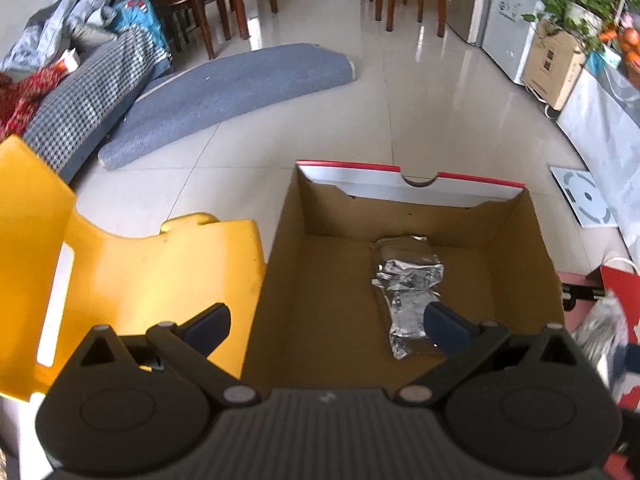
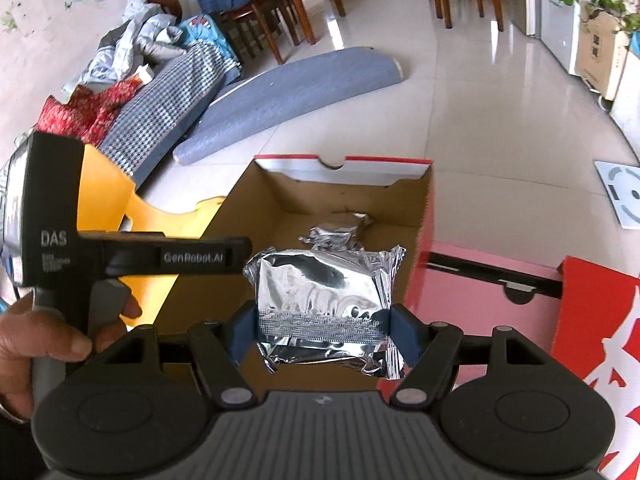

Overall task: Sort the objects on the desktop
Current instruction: 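Carry the held packet over the red Kappa shoebox with the right tool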

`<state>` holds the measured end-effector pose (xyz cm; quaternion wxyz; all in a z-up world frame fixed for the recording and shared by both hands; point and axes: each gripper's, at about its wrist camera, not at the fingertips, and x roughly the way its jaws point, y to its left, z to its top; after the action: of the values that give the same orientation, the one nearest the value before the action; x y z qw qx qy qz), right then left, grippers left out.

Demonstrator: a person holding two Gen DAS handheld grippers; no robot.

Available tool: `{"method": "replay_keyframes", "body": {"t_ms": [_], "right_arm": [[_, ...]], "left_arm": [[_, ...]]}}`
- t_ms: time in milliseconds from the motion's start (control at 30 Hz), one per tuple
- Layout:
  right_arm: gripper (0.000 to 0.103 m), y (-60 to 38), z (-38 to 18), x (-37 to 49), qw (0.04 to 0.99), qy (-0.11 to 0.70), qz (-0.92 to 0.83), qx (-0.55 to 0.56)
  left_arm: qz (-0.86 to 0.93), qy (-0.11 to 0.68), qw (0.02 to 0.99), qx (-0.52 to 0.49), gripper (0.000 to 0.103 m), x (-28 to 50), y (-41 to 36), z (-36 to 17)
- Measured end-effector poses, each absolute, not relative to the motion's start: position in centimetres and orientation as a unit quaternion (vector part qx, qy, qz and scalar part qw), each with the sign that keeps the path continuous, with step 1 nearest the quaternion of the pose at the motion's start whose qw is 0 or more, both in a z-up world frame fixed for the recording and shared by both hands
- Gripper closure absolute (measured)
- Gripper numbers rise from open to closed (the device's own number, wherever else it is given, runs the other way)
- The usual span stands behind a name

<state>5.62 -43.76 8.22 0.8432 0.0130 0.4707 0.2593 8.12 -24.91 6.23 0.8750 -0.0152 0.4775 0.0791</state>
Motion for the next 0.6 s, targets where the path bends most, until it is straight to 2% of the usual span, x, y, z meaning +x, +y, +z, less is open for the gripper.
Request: {"method": "replay_keyframes", "body": {"t_ms": [600], "right_arm": [[0.034, -48.3, 8.3, 7.0, 0.859, 0.470, 0.202, 0.031]], "left_arm": [[0.025, 0.468, 0.883, 0.020, 0.000, 8.9, -31.0, 6.1]]}}
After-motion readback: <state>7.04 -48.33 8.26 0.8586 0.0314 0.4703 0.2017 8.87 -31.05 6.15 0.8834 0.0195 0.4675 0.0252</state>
